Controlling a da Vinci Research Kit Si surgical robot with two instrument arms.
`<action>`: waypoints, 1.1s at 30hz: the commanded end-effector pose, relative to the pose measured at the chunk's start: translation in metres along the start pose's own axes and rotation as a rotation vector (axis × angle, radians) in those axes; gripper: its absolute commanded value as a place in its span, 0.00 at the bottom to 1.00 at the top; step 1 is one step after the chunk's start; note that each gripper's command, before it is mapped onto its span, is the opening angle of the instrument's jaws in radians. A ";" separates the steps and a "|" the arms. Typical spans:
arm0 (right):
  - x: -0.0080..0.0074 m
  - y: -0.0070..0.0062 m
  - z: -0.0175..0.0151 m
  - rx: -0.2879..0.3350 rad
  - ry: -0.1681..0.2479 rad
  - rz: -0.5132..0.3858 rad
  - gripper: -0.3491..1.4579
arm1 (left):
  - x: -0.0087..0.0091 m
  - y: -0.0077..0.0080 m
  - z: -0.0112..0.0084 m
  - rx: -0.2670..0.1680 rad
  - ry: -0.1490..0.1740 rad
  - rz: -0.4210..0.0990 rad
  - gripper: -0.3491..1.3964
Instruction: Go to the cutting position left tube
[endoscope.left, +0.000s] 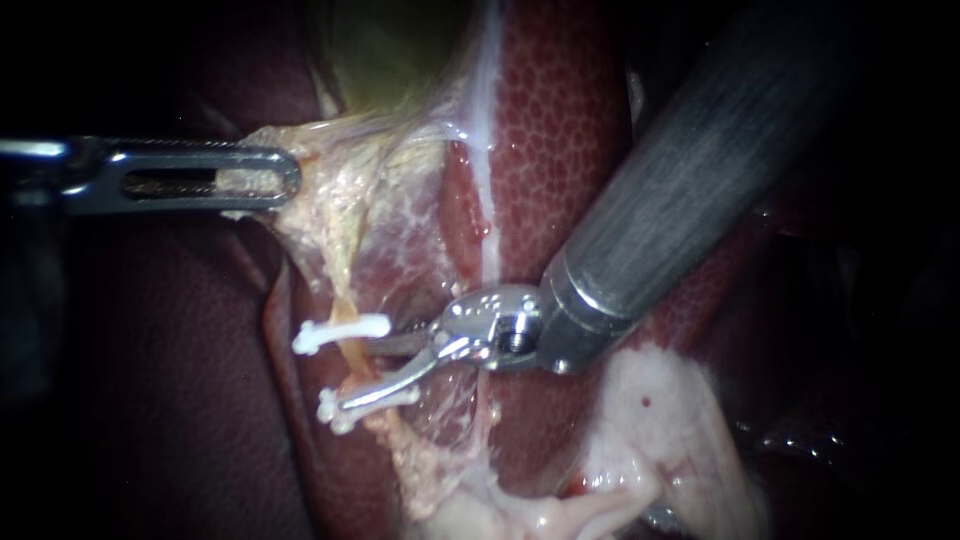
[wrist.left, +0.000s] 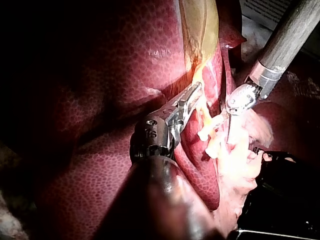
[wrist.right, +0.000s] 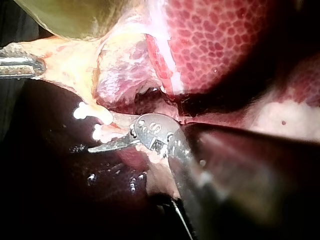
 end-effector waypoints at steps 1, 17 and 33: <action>0.0001 0.0000 0.0001 0.000 -0.001 0.000 0.94 | 0.0001 0.0003 0.0001 0.002 0.001 0.000 0.00; -0.0011 0.0010 0.0044 0.030 -0.019 -0.019 0.94 | 0.0003 0.0010 0.0002 0.005 0.002 0.003 0.00; -0.0006 0.0025 0.0077 0.048 0.033 0.006 0.92 | 0.0004 0.0007 0.0003 0.004 0.001 0.003 0.00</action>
